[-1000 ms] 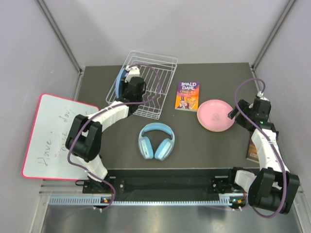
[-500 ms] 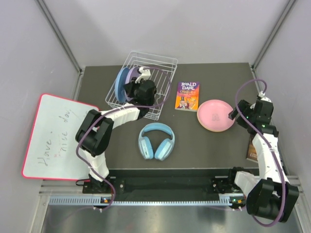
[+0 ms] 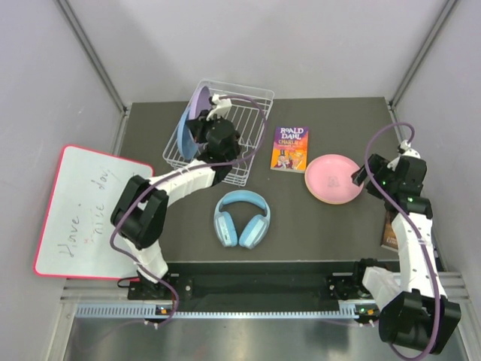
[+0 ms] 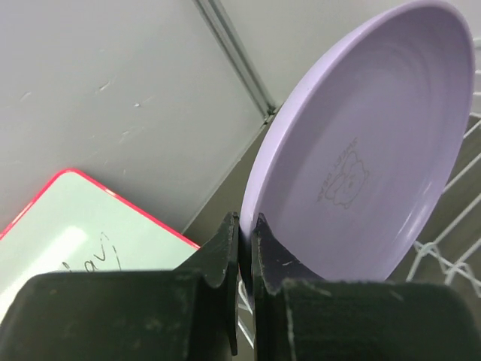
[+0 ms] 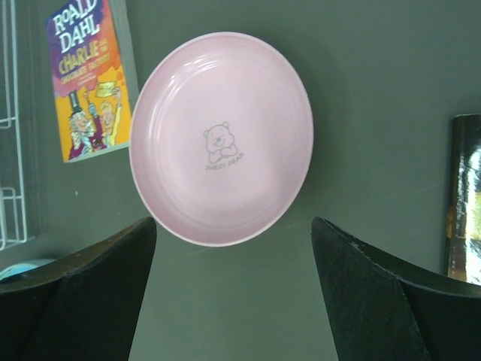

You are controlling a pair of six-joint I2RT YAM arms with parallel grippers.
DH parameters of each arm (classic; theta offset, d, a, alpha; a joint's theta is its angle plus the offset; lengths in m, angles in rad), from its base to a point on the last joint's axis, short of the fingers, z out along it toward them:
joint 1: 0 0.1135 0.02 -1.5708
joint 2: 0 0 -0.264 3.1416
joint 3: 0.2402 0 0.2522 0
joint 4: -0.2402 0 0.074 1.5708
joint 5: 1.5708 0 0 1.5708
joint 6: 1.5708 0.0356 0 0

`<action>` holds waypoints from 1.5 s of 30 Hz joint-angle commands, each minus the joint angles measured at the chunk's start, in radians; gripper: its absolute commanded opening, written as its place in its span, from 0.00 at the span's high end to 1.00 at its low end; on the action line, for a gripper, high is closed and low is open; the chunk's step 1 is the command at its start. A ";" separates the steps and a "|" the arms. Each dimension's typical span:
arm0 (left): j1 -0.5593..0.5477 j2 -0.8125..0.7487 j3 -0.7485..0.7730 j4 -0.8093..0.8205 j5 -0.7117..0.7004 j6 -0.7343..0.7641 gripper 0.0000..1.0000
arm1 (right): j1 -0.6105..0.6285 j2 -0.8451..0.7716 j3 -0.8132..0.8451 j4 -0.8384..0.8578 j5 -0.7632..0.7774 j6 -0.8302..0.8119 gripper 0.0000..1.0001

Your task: Unload the plates from the dish rack

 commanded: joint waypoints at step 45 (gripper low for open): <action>-0.104 -0.376 -0.083 -0.670 1.195 -0.998 1.00 | 0.490 0.418 0.090 0.667 -0.321 0.236 1.00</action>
